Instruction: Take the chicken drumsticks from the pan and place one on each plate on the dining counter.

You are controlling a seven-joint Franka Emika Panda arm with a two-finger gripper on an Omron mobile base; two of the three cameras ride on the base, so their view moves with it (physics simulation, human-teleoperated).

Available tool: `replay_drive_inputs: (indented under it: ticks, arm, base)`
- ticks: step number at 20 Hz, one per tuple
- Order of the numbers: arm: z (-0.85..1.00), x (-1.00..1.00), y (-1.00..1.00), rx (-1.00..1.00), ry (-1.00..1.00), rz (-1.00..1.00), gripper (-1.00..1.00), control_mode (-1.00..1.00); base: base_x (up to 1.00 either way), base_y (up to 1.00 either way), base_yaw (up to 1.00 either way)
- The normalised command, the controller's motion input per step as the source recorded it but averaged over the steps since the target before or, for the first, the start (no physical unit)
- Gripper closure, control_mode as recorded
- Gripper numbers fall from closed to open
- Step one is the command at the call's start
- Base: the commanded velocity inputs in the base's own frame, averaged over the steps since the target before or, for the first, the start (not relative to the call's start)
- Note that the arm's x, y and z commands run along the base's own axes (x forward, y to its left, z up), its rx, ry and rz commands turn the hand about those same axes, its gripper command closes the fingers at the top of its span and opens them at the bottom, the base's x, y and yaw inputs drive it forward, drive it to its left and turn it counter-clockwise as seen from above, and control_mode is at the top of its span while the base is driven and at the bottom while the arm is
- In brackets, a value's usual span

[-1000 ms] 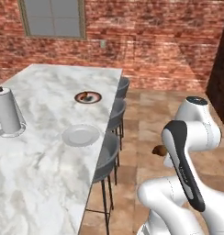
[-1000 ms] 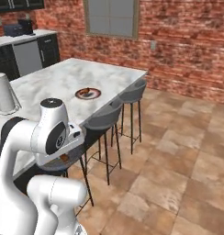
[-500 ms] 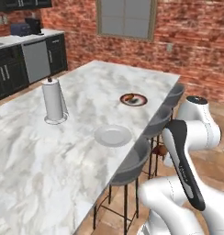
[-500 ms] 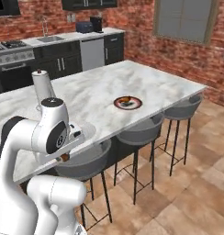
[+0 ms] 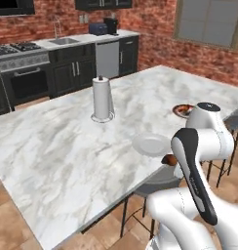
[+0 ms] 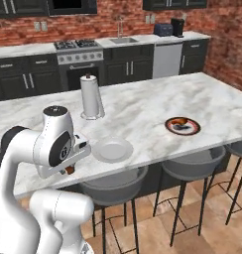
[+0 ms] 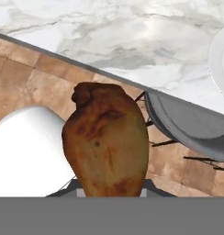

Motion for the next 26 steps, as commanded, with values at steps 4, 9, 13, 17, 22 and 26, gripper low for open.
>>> replay_drive_inputs:
  ticks: [4,9,13,17,22,26]
  arm:
    - [0.0,0.0,0.0,0.0,0.0,0.0,1.0,1.0]
    - [0.0,0.0,0.0,0.0,0.0,0.0,1.0,1.0]
    - [-0.11,0.04,-0.15,0.0,0.0,0.22,1.0,-1.0]
    - [-0.2,0.1,-0.18,0.0,0.0,0.33,1.0,-1.0]
    - [-0.16,0.08,-0.14,-0.02,0.0,0.07,1.0,-1.0]
    - [-0.04,0.46,-0.16,-0.01,0.0,0.0,1.0,-1.0]
  base:
    - [0.18,-0.47,0.5]
    - [0.14,-0.43,0.47]
    - [0.02,-0.19,0.22]
    - [0.0,0.0,0.0]
    - [0.0,0.0,0.0]
    - [0.0,0.0,0.0]
